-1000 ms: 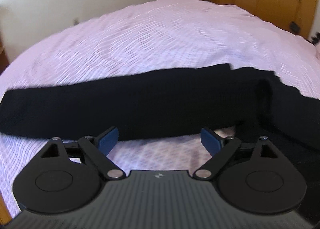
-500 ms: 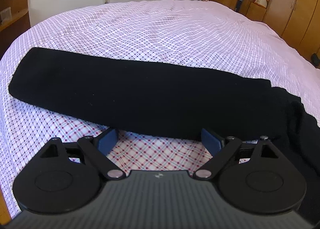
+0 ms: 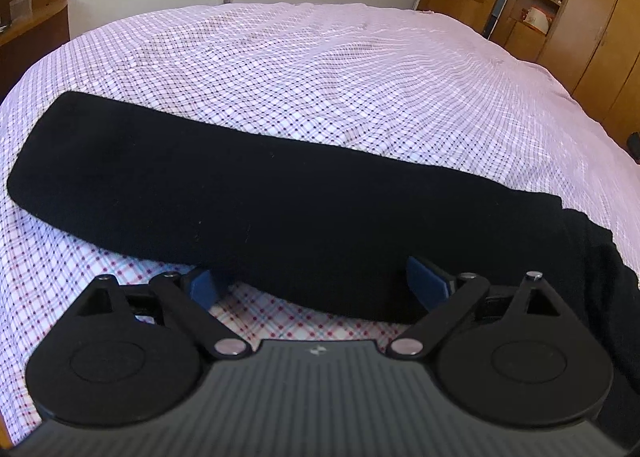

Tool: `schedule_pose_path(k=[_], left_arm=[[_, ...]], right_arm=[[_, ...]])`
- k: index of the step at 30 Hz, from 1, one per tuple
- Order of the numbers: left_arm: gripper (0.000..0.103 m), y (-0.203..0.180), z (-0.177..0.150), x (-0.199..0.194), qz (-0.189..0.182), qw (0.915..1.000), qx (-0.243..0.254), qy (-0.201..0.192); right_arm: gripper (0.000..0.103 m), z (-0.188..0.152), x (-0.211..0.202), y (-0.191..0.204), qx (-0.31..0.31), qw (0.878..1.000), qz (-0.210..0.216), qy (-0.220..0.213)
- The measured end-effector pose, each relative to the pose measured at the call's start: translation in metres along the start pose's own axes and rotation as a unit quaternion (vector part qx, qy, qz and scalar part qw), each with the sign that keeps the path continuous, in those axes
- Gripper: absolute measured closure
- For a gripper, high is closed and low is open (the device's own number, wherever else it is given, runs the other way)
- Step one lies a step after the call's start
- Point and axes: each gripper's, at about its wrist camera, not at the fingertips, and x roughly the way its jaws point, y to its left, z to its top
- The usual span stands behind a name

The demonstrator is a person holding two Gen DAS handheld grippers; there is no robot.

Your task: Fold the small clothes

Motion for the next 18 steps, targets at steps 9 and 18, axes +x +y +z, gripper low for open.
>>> schedule_pose_path(k=[9, 18], left_arm=[[0.006, 0.005, 0.007, 0.006, -0.009, 0.9999, -0.008, -0.004], [0.006, 0.011, 0.013, 0.01, -0.018, 0.9997, -0.007, -0.016]], right_arm=[[0.044, 0.001, 0.001, 0.007, 0.0, 1.0, -0.014, 0.004], [0.044, 0.003, 0.004, 0.008, 0.006, 1.0, -0.02, 0.01]])
